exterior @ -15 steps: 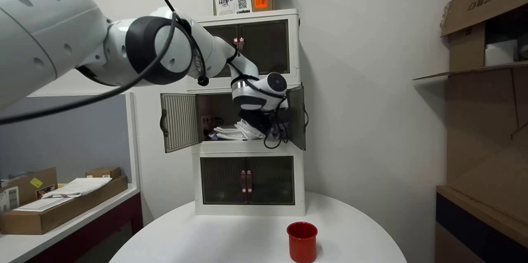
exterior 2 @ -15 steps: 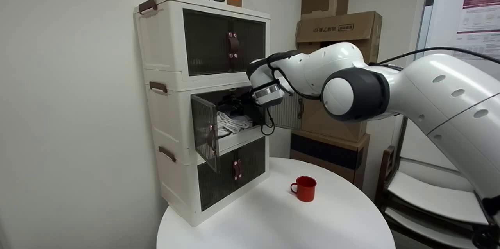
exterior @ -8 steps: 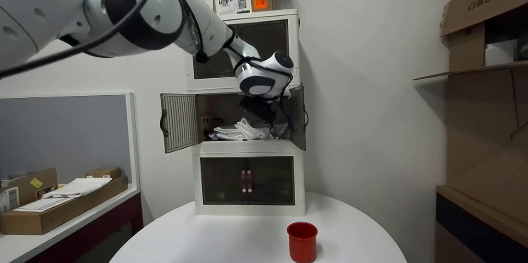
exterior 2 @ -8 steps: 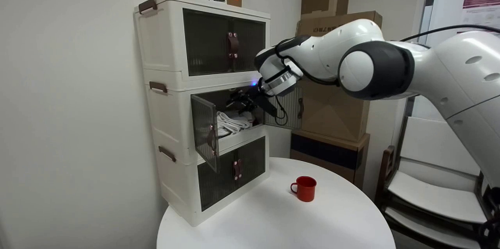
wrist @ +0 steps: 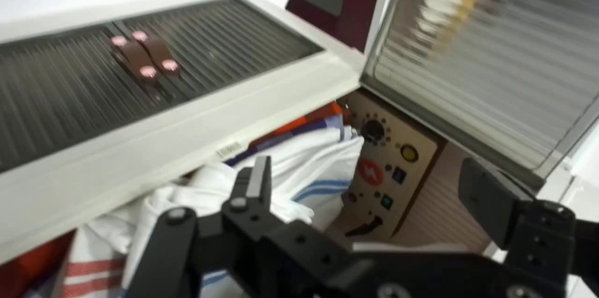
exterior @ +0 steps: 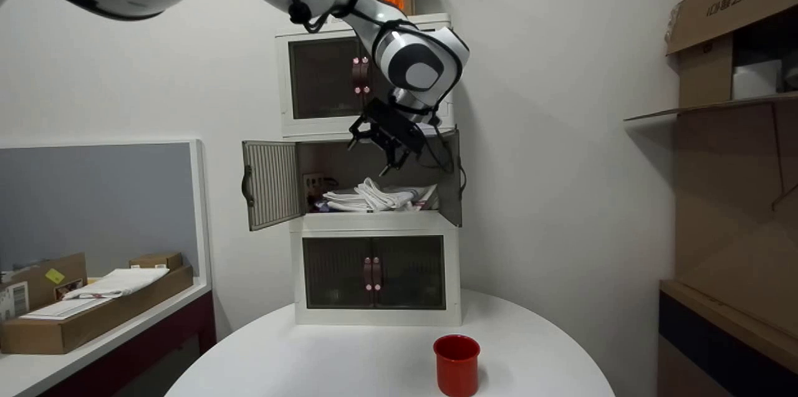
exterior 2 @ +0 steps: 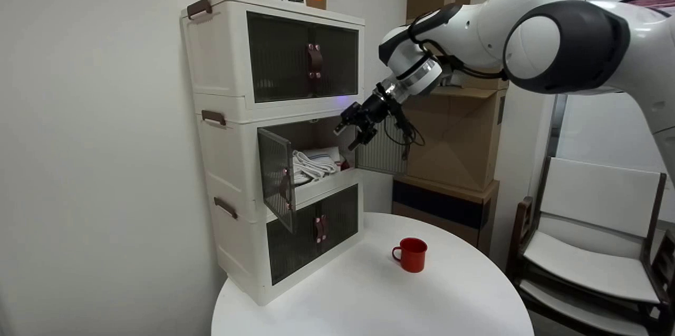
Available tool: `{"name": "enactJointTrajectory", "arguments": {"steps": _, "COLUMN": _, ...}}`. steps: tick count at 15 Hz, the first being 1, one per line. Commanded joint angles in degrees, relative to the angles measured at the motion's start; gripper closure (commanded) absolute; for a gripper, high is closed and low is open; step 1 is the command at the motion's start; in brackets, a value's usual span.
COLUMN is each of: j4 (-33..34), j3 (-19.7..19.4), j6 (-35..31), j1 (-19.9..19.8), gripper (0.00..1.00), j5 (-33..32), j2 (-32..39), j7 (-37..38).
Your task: Pick up the towel from the table and place it in the cabinet
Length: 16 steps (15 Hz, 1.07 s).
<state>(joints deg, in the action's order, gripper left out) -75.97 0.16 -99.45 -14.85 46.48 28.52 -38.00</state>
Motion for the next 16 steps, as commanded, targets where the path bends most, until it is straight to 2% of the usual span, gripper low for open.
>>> {"name": "enactJointTrajectory", "arguments": {"steps": 1, "j4": -9.41, "j3": -3.10, "j6": 0.09, "j1": 1.17, "gripper": 0.00, "j5": -10.38, "j2": -6.42, "j7": -1.32}}
{"name": "enactJointTrajectory", "arguments": {"steps": 6, "j4": -24.25, "j3": -3.58, "j6": -14.32, "j1": 3.62, "gripper": 0.00, "j5": -25.43, "j2": -13.46, "j7": -0.22}}
{"name": "enactJointTrajectory", "arguments": {"steps": 12, "j4": -38.82, "j3": -4.34, "j6": -31.84, "j1": 7.04, "gripper": 0.00, "j5": -43.28, "j2": -21.67, "j7": 11.09}}
{"name": "enactJointTrajectory", "arguments": {"steps": 14, "j4": -41.29, "j3": -4.16, "j6": -32.33, "j1": 7.15, "gripper": 0.00, "j5": -46.30, "j2": -24.33, "j7": 14.83}}
{"name": "enactJointTrajectory", "arguments": {"steps": 16, "j4": -43.03, "j3": -3.58, "j6": -30.49, "j1": 7.02, "gripper": 0.00, "j5": -44.73, "j2": -27.04, "j7": 15.01}}
